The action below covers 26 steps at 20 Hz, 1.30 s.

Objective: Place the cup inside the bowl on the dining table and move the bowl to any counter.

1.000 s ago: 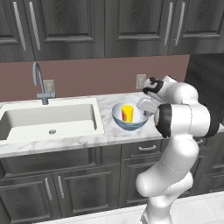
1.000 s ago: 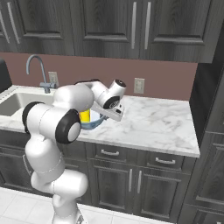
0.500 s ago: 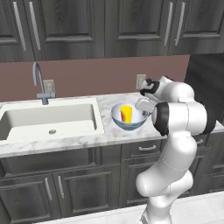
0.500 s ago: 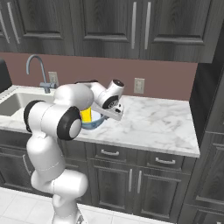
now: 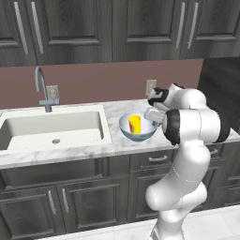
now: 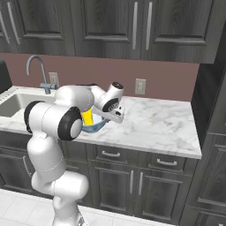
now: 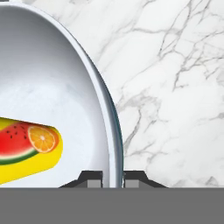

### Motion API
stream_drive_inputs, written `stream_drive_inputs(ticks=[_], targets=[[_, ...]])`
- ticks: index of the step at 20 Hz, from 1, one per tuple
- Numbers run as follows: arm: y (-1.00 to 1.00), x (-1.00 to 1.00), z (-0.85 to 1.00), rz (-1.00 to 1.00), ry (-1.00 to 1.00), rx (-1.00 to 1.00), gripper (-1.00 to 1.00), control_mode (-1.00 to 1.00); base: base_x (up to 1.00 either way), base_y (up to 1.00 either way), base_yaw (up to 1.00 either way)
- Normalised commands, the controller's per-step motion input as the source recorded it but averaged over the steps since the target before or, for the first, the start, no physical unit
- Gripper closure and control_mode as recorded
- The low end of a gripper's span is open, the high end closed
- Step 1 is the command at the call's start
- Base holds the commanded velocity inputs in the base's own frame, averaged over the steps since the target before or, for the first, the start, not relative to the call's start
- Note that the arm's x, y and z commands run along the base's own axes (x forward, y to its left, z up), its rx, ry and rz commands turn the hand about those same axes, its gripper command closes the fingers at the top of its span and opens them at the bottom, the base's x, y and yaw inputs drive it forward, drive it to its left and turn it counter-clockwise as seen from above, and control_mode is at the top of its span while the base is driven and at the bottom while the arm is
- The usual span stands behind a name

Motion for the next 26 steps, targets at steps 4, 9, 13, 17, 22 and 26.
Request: stream_drive_inputs(ticks=[4,9,13,17,22,26], targets=[[0.0,0.04,-0.08,-0.03,0.0,-0.03,1.0,-1.0,0.0,0.0,0.0],[0.0,0.09,-0.11,-0.03,0.0,-0.03,1.0,-1.0,0.0,0.0,0.0],[0.0,0.06,-0.16,-0.03,0.0,-0.03,1.0,-1.0,0.0,0.0,0.0],[0.0,0.1,-0.22,-0.04,0.0,-0.03,1.0,-1.0,0.0,0.0,0.0],[0.0,0.11,-0.1,-0.03,0.0,-0.01,1.0,-1.0,0.0,0.0,0.0],[0.0,-0.04,0.0,0.0,0.0,0.0,1.0,-1.0,0.0,0.0,0.0]])
